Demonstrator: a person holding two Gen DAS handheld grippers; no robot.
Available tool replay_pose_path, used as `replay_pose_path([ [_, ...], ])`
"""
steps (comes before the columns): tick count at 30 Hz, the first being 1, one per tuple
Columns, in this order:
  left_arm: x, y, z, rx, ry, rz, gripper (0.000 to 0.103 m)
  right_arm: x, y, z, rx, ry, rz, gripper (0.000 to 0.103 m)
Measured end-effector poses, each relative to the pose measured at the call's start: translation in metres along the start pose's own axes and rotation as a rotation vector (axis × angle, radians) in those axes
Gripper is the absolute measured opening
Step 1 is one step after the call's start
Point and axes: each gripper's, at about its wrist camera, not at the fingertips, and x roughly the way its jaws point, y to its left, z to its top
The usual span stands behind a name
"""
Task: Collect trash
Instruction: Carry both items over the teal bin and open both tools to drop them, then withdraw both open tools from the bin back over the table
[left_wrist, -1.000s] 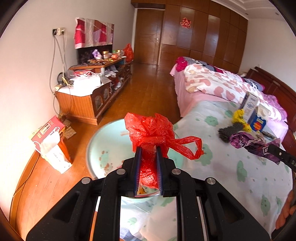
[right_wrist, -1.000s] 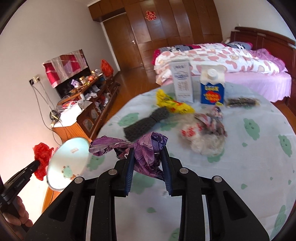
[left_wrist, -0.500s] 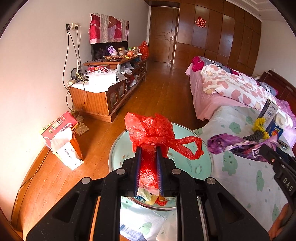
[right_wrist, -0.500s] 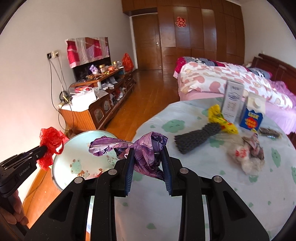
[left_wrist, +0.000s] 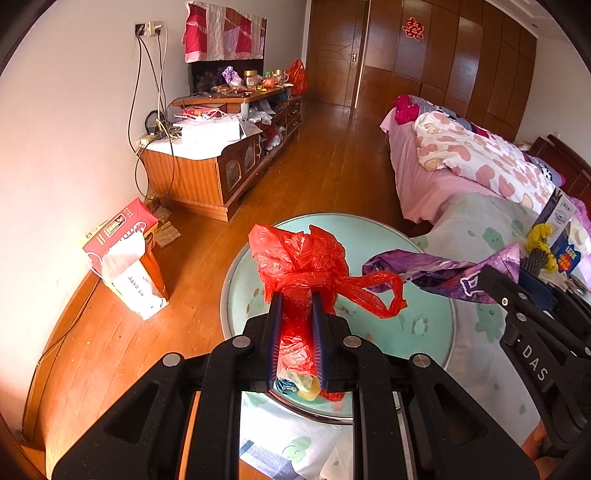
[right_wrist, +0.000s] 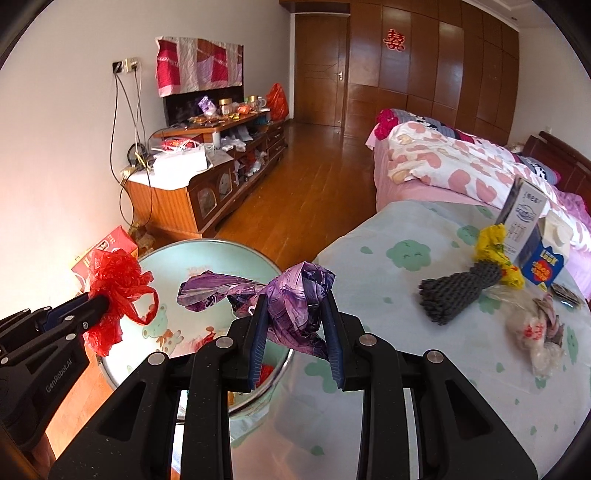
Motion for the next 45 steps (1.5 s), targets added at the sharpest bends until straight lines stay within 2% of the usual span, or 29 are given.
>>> replay_pose_path([
  [11,0.014,0.007,-0.005,-0.019,0.046,0.024,0.018,0.023,0.015,-0.001,-0.020,0.054,0.040,0.031],
  [15,0.014,0.009,-0.005,-0.025,0.046,0.034,0.019,0.024,0.018,-0.001,-0.021,0.058,0.046,0.039],
  [17,0.013,0.011,-0.006,-0.028,0.047,0.040,0.022,0.023,0.020,-0.002,-0.022,0.049,0.044,0.046],
  [23,0.009,0.013,-0.005,-0.038,0.037,0.059,0.039,0.017,0.017,-0.002,-0.014,0.027,0.039,0.057],
  [25,0.006,0.013,-0.004,-0.038,0.029,0.072,0.050,0.014,0.014,-0.001,-0.010,0.023,0.037,0.061],
  [29,-0.001,0.015,-0.003,-0.037,0.006,0.109,0.063,0.004,0.005,-0.001,0.009,-0.004,0.025,0.077],
  [30,-0.003,0.014,-0.002,-0.039,0.002,0.115,0.068,0.002,0.003,-0.001,0.014,-0.008,0.023,0.078],
  [33,-0.009,0.012,-0.001,-0.035,-0.014,0.125,0.071,-0.003,-0.005,-0.001,0.026,-0.013,0.018,0.082],
  [34,-0.011,0.011,-0.001,-0.034,-0.018,0.126,0.073,-0.005,-0.007,-0.002,0.028,-0.016,0.015,0.087],
  [40,-0.019,0.002,-0.003,-0.036,-0.035,0.127,0.085,-0.017,-0.030,-0.007,0.067,-0.017,-0.016,0.088],
  [45,-0.025,-0.015,-0.011,-0.010,-0.043,0.110,0.091,-0.026,-0.055,-0.015,0.126,-0.015,-0.040,0.088],
])
